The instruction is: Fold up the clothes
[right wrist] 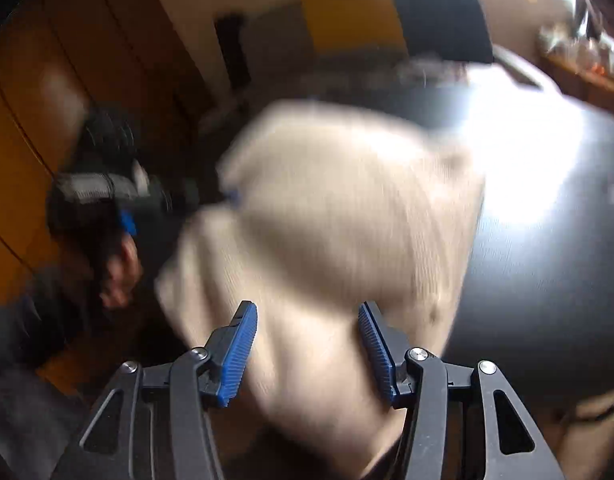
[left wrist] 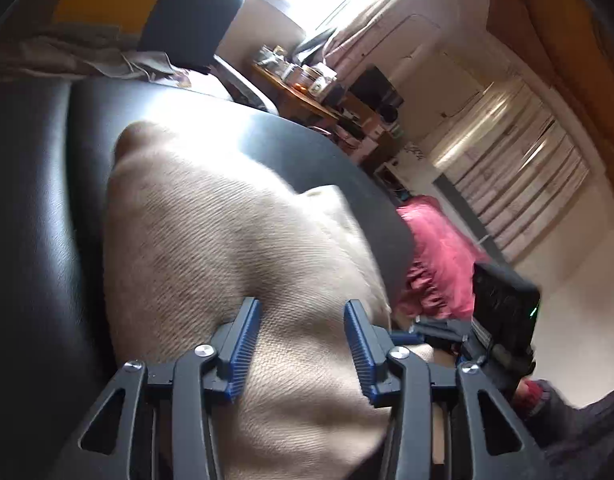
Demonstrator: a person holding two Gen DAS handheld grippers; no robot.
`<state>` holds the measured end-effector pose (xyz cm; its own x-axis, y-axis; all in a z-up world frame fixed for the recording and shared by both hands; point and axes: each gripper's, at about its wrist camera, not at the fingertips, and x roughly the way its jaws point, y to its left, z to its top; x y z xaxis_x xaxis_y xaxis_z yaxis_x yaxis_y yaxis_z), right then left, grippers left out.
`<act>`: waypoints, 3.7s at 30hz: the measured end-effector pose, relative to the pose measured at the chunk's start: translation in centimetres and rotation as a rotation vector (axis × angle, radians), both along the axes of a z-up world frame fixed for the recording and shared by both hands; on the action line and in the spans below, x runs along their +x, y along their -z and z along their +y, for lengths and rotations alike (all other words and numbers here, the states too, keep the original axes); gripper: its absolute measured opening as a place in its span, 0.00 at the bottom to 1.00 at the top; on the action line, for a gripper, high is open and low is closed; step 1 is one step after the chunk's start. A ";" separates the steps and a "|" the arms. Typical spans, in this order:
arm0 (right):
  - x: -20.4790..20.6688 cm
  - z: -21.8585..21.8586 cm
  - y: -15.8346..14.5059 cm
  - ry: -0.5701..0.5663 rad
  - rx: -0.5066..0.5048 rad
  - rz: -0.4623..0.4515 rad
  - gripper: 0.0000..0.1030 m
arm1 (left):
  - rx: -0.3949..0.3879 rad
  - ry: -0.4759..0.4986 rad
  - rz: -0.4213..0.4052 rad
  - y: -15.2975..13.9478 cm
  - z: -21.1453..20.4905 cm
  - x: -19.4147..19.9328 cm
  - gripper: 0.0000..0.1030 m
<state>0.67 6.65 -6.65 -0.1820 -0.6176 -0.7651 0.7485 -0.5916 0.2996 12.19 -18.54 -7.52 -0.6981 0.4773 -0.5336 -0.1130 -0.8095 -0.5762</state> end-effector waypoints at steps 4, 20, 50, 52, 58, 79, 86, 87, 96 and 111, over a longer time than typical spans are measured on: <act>-0.3 1.5 1.3 0.061 -0.094 -0.030 0.52 | -0.002 -0.042 0.000 0.1 1.2 0.7 0.36; -13.6 3.1 -0.5 0.184 -0.361 -0.308 1.00 | 0.154 -0.097 -0.086 1.2 -10.1 -2.0 0.70; -7.2 -20.2 -3.3 -0.363 -0.536 -0.501 0.45 | 0.060 -0.414 0.257 -9.0 -10.7 20.1 0.44; -6.1 -25.4 -6.4 -0.469 -0.580 -0.487 0.45 | -0.013 -0.516 0.343 -12.3 -12.7 24.6 0.44; -0.7 -43.7 -19.3 -0.821 -0.634 -0.338 0.45 | -0.201 -0.846 0.510 -19.5 -18.6 35.8 0.45; 6.9 -72.3 -20.0 -0.897 -0.265 -0.024 0.92 | -0.174 -1.398 0.105 -13.1 -31.8 43.6 0.59; 6.5 -65.1 -25.4 -0.863 -0.426 0.194 0.95 | -0.551 -1.575 0.117 -17.9 -25.4 41.9 0.62; 6.7 -63.6 -26.1 -0.878 -0.448 0.218 0.95 | -0.577 -1.548 0.157 -18.7 -24.8 41.5 0.65; 11.1 -58.3 -23.0 -1.124 -0.260 0.347 0.95 | -0.422 -1.283 0.048 -18.2 -33.3 35.7 0.77; 14.6 -61.5 -21.3 -1.173 -0.314 0.385 1.00 | -0.439 -1.495 -0.093 -13.1 -34.9 42.3 0.62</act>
